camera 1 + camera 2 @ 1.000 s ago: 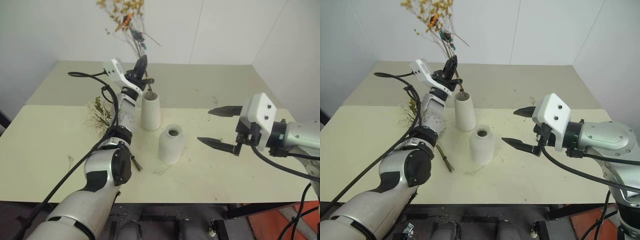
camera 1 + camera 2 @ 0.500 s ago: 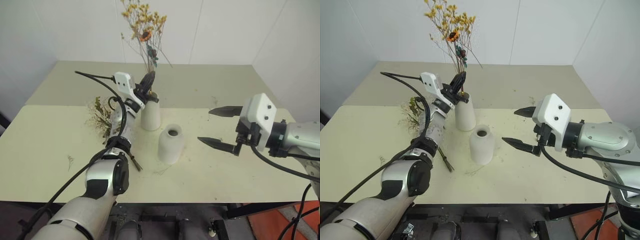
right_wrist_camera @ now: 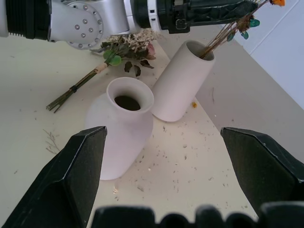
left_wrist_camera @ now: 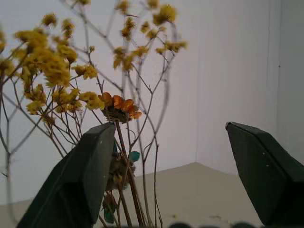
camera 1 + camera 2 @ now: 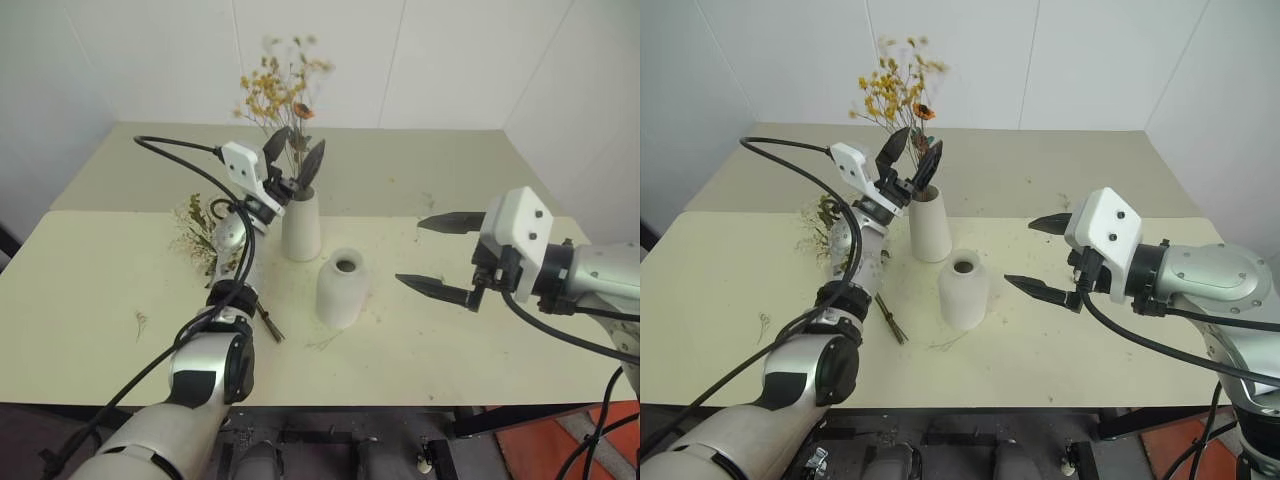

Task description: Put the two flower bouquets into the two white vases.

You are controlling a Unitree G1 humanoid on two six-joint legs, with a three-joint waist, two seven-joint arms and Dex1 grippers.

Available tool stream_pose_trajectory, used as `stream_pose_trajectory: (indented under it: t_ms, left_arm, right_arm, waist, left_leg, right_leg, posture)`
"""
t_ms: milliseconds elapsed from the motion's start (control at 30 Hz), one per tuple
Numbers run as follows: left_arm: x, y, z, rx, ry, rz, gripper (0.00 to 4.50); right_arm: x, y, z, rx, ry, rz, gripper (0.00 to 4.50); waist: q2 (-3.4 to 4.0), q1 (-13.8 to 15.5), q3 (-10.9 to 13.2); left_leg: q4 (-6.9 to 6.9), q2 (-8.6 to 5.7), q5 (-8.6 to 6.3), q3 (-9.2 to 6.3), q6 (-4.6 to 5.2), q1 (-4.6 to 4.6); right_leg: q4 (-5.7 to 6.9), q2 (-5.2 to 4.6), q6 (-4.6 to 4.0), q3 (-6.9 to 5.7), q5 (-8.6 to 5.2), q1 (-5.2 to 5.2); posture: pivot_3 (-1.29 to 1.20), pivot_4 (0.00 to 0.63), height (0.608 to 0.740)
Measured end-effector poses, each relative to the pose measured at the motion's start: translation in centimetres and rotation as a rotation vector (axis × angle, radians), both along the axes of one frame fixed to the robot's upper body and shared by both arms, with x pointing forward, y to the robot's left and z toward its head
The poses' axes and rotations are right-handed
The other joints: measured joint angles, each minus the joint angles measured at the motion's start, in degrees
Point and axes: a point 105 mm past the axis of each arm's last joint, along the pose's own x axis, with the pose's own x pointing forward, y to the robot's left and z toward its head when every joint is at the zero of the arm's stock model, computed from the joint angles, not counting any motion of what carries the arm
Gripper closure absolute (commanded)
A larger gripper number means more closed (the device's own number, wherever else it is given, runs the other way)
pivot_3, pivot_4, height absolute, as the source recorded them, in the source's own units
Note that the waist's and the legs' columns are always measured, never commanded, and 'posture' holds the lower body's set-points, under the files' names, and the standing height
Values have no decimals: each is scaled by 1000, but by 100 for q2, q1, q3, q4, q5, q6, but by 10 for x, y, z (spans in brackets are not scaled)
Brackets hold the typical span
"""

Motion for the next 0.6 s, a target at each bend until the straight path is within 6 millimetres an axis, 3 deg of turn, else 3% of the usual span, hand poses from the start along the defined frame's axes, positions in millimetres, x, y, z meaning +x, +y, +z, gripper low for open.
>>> stream_pose_trajectory:
  t_ms: [167, 300, 467, 600]
  left_arm:
    - [-17, 8, 0, 81, -58, -17, 46]
    - [-41, 22, -9, 114, -33, -70, 46]
    - [-65, 63, -26, 98, 142, -9, 46]
    - [-78, 97, -56, 75, 363, 120, 46]
  right_arm:
    - [1, 0, -1, -8, -8, 0, 0]
    - [1, 1, -4, -14, 0, 5, 0]
    - [1, 2, -8, -16, 14, 11, 0]
    - [2, 0, -10, -16, 29, 17, 0]
  waist:
    - [1, -7, -1]
    - [2, -30, -1]
    - [3, -17, -2]
    - [4, 14, -3]
  left_leg:
    - [0, 1, 0, 0, 0, 2]
    - [0, 5, 0, 0, 0, 5]
    - [3, 8, 0, 0, 0, 11]
    - [7, 7, 0, 1, 0, 22]
  right_leg:
    - [1, 0, 0, 2, 0, 1]
    - [5, 2, 0, 4, 0, -1]
    - [16, 2, -1, 6, 0, 2]
    - [22, 2, -2, 3, -1, 12]
  posture:
    - [0, 150, 740]
    - [0, 150, 740]
    - [0, 150, 740]
    - [0, 150, 740]
